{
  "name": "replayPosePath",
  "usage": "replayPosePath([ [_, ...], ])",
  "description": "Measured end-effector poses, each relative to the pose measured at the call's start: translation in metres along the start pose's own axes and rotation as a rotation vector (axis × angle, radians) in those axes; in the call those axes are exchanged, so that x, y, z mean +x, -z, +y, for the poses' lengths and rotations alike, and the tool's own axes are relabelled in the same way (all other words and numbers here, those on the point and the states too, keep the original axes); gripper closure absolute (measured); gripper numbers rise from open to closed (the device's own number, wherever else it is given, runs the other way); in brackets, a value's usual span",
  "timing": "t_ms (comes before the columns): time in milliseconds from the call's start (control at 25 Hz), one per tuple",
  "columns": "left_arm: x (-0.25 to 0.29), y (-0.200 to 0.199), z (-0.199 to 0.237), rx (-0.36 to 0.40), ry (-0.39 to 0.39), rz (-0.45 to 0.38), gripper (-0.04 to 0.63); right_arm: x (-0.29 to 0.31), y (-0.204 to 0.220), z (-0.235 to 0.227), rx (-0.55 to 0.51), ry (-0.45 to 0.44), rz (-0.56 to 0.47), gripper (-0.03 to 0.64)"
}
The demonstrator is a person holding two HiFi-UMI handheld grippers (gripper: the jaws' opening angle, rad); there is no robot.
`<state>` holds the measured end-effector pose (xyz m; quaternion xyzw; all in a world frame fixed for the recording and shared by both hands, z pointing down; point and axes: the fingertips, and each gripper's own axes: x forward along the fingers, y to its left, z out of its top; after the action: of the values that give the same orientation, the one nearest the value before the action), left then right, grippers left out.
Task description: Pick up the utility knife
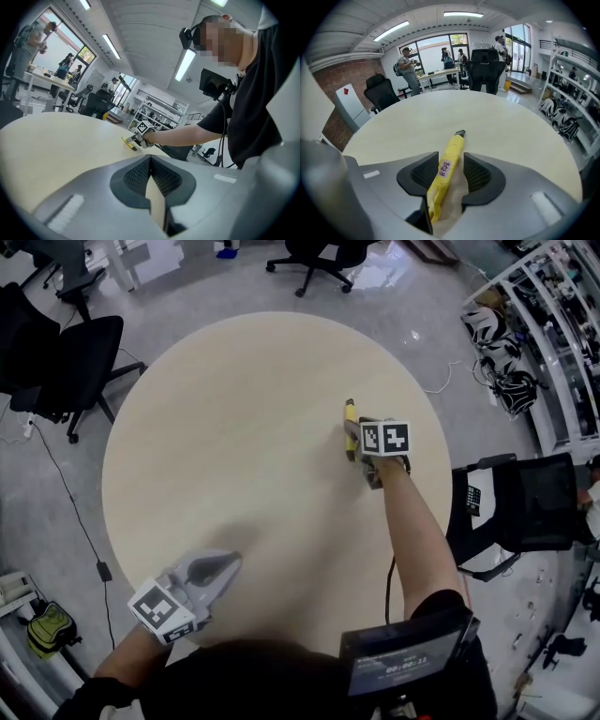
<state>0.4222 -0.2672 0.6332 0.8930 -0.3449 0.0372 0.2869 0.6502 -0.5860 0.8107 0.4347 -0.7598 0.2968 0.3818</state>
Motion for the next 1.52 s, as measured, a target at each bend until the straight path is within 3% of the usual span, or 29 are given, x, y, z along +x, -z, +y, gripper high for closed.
replayPosePath([
  [120,0.002,0.0,0.004,-0.009,-0.004,0.002,0.595,0.006,0.006,0.004,-0.07,0.029,0.032,0.455],
  [360,0.007,0.004,0.004,-0.013,0.005,0.011,0.595,0.009,0.006,0.007,-0.066,0.042,0.022,0.491],
  [560,0.005,0.0,0.0,0.004,0.002,0.011,0.595,0.003,0.006,0.014,-0.147,0.05,0.026,0.505],
  [720,0.005,-0.004,-0.006,0.014,0.016,0.011,0.595,-0.019,0.005,0.016,-0.122,0.038,-0.031,0.506],
  [1080,0.007,-0.022,-0.049,0.05,0.108,-0.008,0.595,-0.133,-0.007,0.017,-0.067,0.003,-0.189,0.506],
  [1520,0.007,-0.052,-0.109,0.135,0.27,-0.024,0.595,-0.324,0.025,0.003,0.01,0.123,-0.366,0.507],
])
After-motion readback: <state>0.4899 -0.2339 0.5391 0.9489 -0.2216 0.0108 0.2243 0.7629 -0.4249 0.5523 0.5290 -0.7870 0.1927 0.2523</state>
